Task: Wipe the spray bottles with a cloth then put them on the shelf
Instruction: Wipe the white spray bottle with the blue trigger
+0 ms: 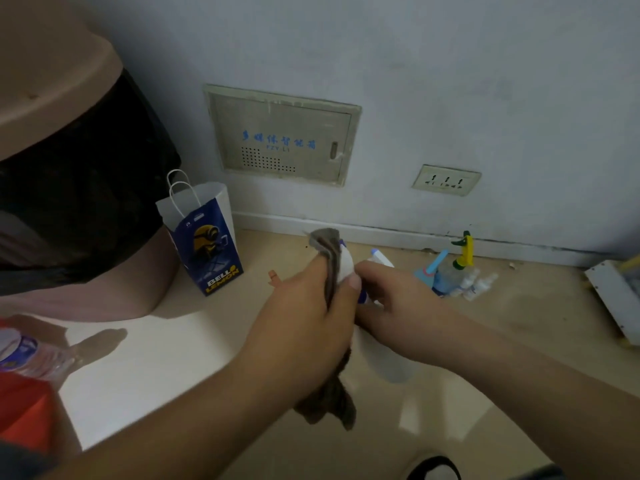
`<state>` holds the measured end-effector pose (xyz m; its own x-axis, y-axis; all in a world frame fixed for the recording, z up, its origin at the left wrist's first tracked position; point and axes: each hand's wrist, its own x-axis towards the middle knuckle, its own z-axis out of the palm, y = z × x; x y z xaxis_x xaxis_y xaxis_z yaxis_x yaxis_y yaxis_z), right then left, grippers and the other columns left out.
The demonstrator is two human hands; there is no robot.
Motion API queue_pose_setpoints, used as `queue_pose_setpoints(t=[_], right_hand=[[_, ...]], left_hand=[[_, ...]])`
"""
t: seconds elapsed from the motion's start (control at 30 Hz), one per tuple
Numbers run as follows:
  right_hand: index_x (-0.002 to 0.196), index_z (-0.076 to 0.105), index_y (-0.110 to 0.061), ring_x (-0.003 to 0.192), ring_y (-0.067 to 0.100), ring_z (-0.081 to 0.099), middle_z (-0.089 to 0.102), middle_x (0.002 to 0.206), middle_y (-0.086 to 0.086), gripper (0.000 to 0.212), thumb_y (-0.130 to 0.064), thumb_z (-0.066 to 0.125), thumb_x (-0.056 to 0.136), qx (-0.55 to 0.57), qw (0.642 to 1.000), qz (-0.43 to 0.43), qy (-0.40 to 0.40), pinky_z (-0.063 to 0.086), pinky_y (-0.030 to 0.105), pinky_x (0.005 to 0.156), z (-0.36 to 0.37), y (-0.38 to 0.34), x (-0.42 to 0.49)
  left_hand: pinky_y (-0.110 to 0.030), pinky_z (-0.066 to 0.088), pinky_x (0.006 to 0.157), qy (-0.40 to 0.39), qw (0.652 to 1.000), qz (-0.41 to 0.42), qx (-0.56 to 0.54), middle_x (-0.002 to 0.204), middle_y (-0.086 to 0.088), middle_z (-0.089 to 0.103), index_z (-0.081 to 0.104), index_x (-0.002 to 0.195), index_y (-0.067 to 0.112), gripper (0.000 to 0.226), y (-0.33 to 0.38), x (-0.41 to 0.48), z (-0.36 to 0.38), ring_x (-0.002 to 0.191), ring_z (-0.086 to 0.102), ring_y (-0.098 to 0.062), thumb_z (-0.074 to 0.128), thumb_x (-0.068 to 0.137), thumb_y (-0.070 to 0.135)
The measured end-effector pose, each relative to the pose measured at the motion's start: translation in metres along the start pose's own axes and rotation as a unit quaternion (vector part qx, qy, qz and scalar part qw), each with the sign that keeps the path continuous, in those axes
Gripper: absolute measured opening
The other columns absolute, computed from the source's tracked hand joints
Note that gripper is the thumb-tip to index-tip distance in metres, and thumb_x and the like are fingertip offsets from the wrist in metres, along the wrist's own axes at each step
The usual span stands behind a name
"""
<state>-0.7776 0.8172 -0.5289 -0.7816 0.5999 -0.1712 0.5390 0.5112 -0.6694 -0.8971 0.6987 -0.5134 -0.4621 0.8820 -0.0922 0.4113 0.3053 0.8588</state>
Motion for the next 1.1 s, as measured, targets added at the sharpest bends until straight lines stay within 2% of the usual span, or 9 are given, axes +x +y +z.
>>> queue_pose_setpoints(t=[0.07, 0.2, 0.37, 0.53, 0.7, 0.8, 0.9, 1.0, 1.1], right_hand=[[0.094, 0.06, -0.032, 0.074, 0.0, 0.056, 0.061, 0.078, -0.013, 0.01, -0.04, 0.067, 0.094, 0.0, 1.0, -0.008, 0.003, 0.044, 0.015, 0.062, 0.003, -0.003, -0.001], [0.094, 0.064, -0.036, 0.075, 0.0, 0.061, 0.065, 0.082, -0.015, 0.016, -0.042, 0.077, 0.088, 0.059, 0.998, 0.008, -0.002, 0.055, 0.022, 0.074, -0.001, -0.008, 0.003], [0.124, 0.066, -0.038, 0.106, -0.002, 0.069, 0.073, 0.117, -0.016, 0.075, -0.053, 0.096, 0.056, 0.141, 0.976, 0.103, -0.127, 0.059, 0.027, 0.095, -0.02, 0.005, -0.003], [0.125, 0.062, -0.046, 0.105, 0.003, 0.069, 0.07, 0.115, -0.018, 0.077, -0.047, 0.099, 0.058, 0.079, 0.978, 0.112, -0.159, 0.062, 0.034, 0.092, -0.018, 0.007, -0.008], [0.121, 0.065, -0.042, 0.103, 0.005, 0.07, 0.072, 0.112, -0.016, 0.068, -0.042, 0.098, 0.062, 0.111, 0.977, 0.124, -0.132, 0.064, 0.034, 0.089, -0.011, 0.0, -0.008], [0.117, 0.066, -0.04, 0.101, 0.008, 0.07, 0.072, 0.11, -0.013, 0.065, -0.043, 0.098, 0.061, 0.13, 0.974, 0.153, -0.11, 0.064, 0.033, 0.086, -0.007, 0.0, -0.009], [0.113, 0.068, -0.04, 0.098, 0.008, 0.071, 0.073, 0.106, -0.013, 0.061, -0.044, 0.098, 0.06, 0.137, 0.971, 0.167, -0.099, 0.064, 0.032, 0.084, -0.005, 0.0, -0.007], [0.108, 0.071, -0.036, 0.091, 0.004, 0.074, 0.077, 0.099, -0.015, 0.057, -0.045, 0.098, 0.059, 0.167, 0.971, 0.15, -0.086, 0.064, 0.03, 0.079, -0.002, -0.008, -0.007], [0.103, 0.071, -0.032, 0.085, -0.001, 0.075, 0.078, 0.092, -0.019, 0.04, -0.031, 0.094, 0.071, 0.195, 0.97, 0.122, -0.078, 0.058, 0.019, 0.069, 0.0, -0.011, -0.007]], left_hand=[[-0.034, 0.058, 0.082, -0.023, 0.999, -0.047, 0.011, 0.087, 0.009, 0.065, 0.054, 0.096, 0.036, 0.012, -0.001, 0.012, -0.008, 0.083, 0.064, -0.004, 0.05, 0.102, 0.045], [-0.029, 0.058, 0.084, -0.001, 0.998, -0.064, -0.02, 0.102, 0.006, 0.067, 0.059, 0.125, 0.025, 0.025, -0.001, 0.021, -0.017, 0.09, 0.065, -0.005, 0.05, 0.104, 0.036], [-0.041, 0.059, 0.089, 0.078, 0.991, -0.064, -0.086, 0.101, 0.003, 0.07, 0.062, 0.126, 0.022, 0.027, -0.001, 0.025, -0.04, 0.094, 0.068, -0.013, 0.05, 0.105, 0.033], [-0.035, 0.059, 0.08, 0.122, 0.98, -0.052, -0.151, 0.086, 0.007, 0.072, 0.065, 0.094, 0.03, 0.018, -0.004, 0.025, -0.045, 0.084, 0.07, -0.009, 0.051, 0.105, 0.033], [-0.037, 0.059, 0.082, 0.148, 0.964, -0.087, -0.203, 0.088, 0.005, 0.072, 0.067, 0.097, 0.028, 0.029, -0.014, 0.031, -0.047, 0.087, 0.071, -0.01, 0.045, 0.106, 0.046], [-0.04, 0.057, 0.08, 0.221, 0.965, -0.059, -0.124, 0.088, 0.004, 0.065, 0.061, 0.098, 0.025, 0.032, -0.018, 0.04, -0.056, 0.085, 0.065, -0.012, 0.039, 0.108, 0.046], [-0.033, 0.045, 0.067, 0.23, 0.97, 0.081, 0.015, 0.082, 0.012, 0.059, 0.055, 0.091, 0.026, 0.028, -0.014, 0.033, -0.048, 0.076, 0.055, -0.012, 0.039, 0.106, 0.043], [-0.043, 0.043, 0.104, 0.128, 0.948, 0.18, 0.23, 0.134, 0.016, 0.06, 0.063, 0.124, 0.033, 0.041, -0.026, 0.028, -0.02, 0.13, 0.045, -0.018, 0.032, 0.103, 0.047], [-0.04, 0.009, 0.127, 0.047, 0.982, 0.129, 0.132, 0.154, 0.047, 0.011, 0.054, 0.143, 0.039, 0.053, -0.029, 0.019, 0.002, 0.156, -0.007, -0.005, 0.026, 0.1, 0.052]])
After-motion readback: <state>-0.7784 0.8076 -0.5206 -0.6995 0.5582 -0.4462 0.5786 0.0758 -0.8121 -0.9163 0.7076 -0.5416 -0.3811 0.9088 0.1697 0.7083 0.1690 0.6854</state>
